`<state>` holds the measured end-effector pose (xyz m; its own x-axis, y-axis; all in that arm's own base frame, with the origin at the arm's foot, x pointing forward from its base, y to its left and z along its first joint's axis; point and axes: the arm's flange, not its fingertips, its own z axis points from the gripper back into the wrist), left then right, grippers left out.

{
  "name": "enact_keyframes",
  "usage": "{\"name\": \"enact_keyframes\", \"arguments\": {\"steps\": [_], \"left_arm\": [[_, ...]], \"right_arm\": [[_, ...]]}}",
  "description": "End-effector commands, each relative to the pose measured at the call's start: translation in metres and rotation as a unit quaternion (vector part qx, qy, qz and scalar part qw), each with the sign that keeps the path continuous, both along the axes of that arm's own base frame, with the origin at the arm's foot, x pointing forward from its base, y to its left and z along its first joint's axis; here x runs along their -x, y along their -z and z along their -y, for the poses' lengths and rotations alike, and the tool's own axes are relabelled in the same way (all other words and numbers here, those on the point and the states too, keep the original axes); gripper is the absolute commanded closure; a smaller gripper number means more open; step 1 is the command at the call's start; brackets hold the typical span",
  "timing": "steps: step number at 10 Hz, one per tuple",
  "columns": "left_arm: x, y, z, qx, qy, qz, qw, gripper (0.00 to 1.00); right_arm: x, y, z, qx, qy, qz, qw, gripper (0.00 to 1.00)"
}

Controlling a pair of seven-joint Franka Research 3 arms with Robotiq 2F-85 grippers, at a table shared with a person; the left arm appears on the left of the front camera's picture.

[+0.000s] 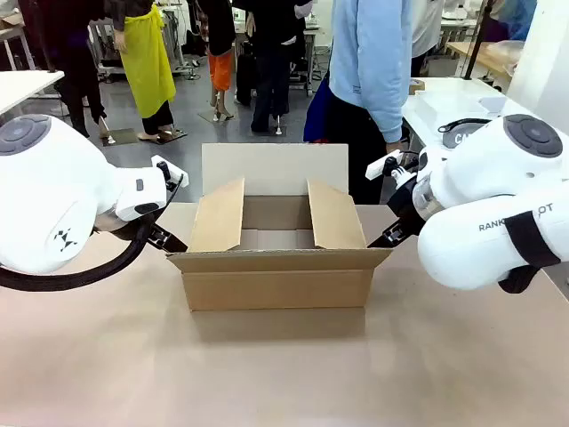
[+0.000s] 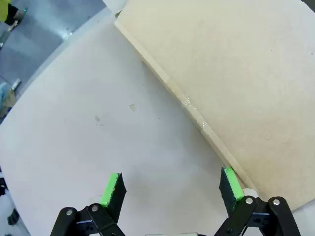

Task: Pack the gift set into the box.
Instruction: Place both hands on the side flaps of the Package Box and spread them outward.

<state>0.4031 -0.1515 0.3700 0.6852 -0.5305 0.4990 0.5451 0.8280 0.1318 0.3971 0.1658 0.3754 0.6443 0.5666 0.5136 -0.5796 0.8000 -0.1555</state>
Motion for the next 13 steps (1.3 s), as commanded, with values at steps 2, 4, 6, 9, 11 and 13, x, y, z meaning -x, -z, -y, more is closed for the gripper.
{"name": "enact_keyframes", "arguments": {"steps": [2, 4, 6, 9, 11, 13], "left_arm": [[0.0, -0.0002, 0.0001, 0.0, 0.0, 0.0, 1.0, 0.0], [0.0, -0.0002, 0.0001, 0.0, 0.0, 0.0, 1.0, 0.0], [0.0, -0.0002, 0.0001, 0.0, 0.0, 0.0, 1.0, 0.0], [0.0, -0.0002, 0.0001, 0.0, 0.0, 0.0, 1.0, 0.0], [0.0, -0.0002, 0.0001, 0.0, 0.0, 0.0, 1.0, 0.0], [0.0, -0.0002, 0.0001, 0.0, 0.0, 0.0, 1.0, 0.0]], "right_arm": [[0.0, 0.0, 0.0, 0.0, 0.0, 0.0, 1.0, 0.0], [0.0, 0.0, 0.0, 0.0, 0.0, 0.0, 1.0, 0.0], [0.0, 0.0, 0.0, 0.0, 0.0, 0.0, 1.0, 0.0], [0.0, 0.0, 0.0, 0.0, 0.0, 0.0, 1.0, 0.0], [0.0, 0.0, 0.0, 0.0, 0.0, 0.0, 1.0, 0.0], [0.0, 0.0, 0.0, 0.0, 0.0, 0.0, 1.0, 0.0]]}}
